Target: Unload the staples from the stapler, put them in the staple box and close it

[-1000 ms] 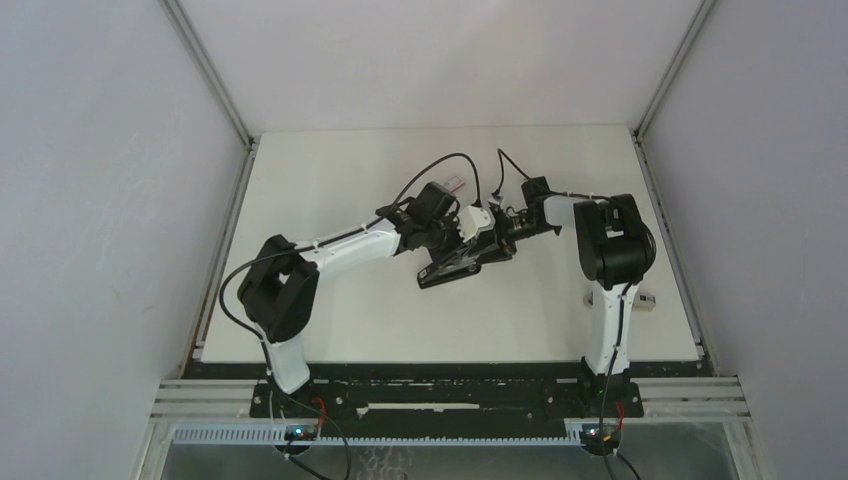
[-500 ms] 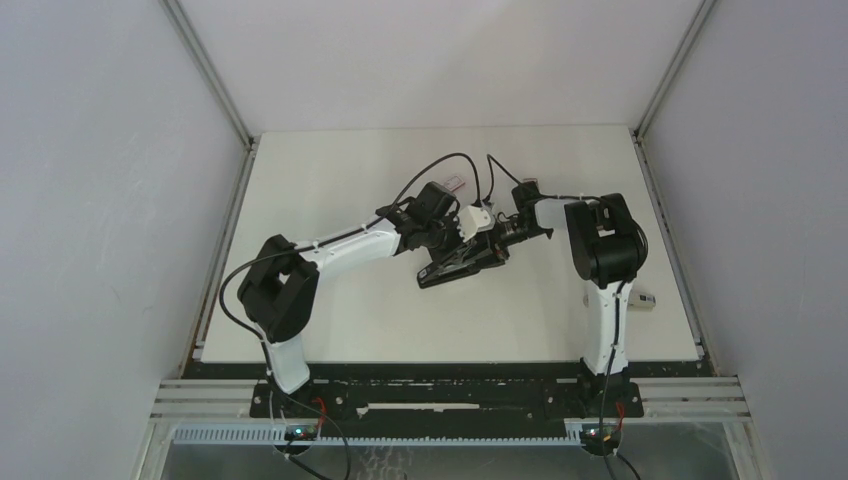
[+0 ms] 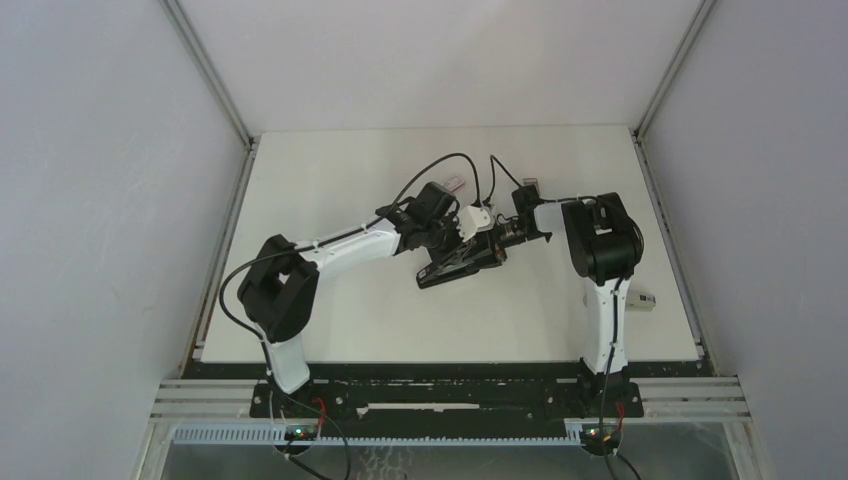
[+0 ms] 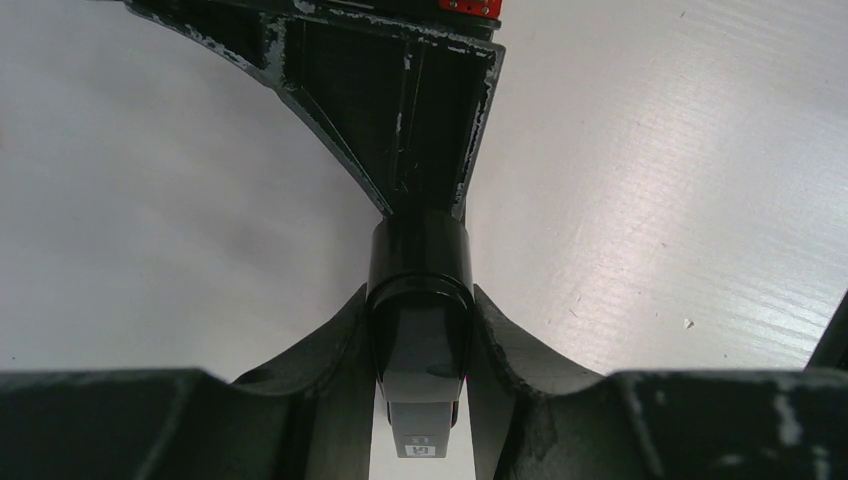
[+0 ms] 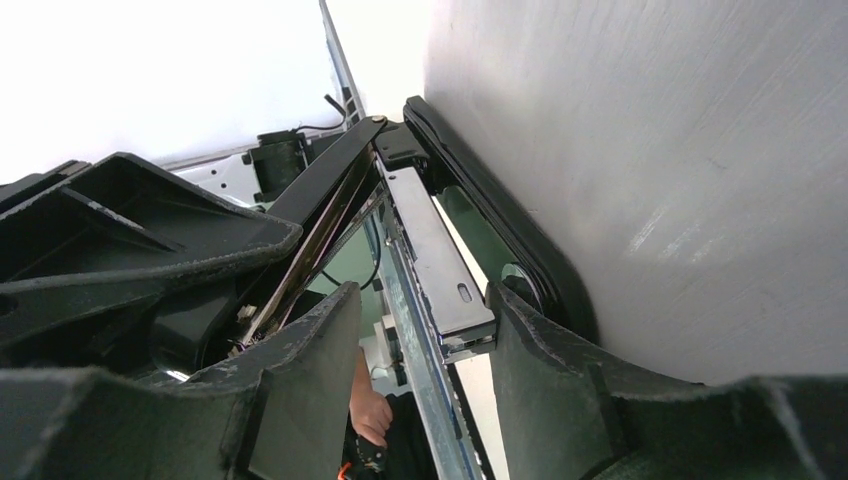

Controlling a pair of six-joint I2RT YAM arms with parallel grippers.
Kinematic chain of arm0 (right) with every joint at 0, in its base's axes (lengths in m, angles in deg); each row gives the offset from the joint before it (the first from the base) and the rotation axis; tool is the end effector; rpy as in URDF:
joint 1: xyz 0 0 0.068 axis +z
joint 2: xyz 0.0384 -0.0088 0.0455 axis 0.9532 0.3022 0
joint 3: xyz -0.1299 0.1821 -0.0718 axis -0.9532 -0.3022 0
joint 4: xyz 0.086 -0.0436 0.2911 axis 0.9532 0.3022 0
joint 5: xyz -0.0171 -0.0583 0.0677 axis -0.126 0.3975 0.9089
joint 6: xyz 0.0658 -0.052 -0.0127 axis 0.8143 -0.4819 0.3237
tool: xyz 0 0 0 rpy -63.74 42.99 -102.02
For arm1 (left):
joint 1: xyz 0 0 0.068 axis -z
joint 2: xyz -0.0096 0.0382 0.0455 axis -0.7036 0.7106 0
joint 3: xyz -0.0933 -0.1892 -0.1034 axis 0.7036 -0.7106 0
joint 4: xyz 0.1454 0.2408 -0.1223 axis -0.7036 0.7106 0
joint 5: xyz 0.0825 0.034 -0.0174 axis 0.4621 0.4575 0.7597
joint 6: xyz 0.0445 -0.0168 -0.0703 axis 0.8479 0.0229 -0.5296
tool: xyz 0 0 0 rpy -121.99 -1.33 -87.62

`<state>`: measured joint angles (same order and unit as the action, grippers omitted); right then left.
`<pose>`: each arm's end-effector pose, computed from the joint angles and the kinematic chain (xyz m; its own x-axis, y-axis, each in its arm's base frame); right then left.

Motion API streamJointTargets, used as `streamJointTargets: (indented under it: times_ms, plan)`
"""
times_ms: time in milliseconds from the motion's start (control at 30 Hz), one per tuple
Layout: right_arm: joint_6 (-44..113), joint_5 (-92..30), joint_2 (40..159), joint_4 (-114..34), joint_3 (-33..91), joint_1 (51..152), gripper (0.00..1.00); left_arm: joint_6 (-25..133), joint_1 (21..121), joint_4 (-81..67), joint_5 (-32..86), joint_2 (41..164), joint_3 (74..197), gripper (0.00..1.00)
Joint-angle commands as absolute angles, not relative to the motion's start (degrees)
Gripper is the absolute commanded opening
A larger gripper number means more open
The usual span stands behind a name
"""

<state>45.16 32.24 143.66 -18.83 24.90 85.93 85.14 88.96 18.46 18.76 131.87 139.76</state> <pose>0.3690 0.1614 0.0035 -0.9897 -0.1395 0.0317 -0.0134 0.3108 0.9504 0.3106 -0.3323 0.1340 -0.2516 0.7020 -0.6663 0.9401 0.3408 0.0041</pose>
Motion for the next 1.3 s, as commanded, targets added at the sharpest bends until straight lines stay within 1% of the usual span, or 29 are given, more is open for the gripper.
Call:
streamJointTargets:
  times_ms: [0, 133, 333, 733, 900, 1200, 1267]
  plan:
    - [49.22, 32.1, 143.65, -28.29, 22.13, 86.13, 0.5, 84.09, 89.1, 14.42, 16.41, 127.07, 139.69, 0.04]
    - [52.57, 31.72, 143.77, -32.76, 20.79, 85.77, 0.49, 84.04, 89.1, 14.43, 16.05, 127.06, 139.78, 0.04]
    - [53.47, 31.93, 144.61, -32.95, 20.78, 85.77, 0.47, 84.14, 89.1, 14.42, 16.06, 126.9, 139.62, 0.04]
    - [57.83, 31.69, 146.45, -36.65, 20.72, 85.51, 0.46, 84.11, 89.1, 14.71, 15.26, 127.14, 139.73, 0.04]
    - [59.24, 31.76, 146.61, -38.85, 19.85, 85.46, 0.41, 84.23, 89.1, 14.68, 15.42, 127.33, 139.52, 0.04]
    - [59.21, 32.25, 147.12, -39.07, 19.9, 85.42, 0.19, 84.2, 89.1, 14.72, 15.71, 127.4, 139.7, 0.04]
    - [59.09, 32.38, 147.12, -39.04, 19.93, 85.37, 0.16, 84.3, 89.06, 14.77, 16.21, 127.01, 139.68, 0.04]
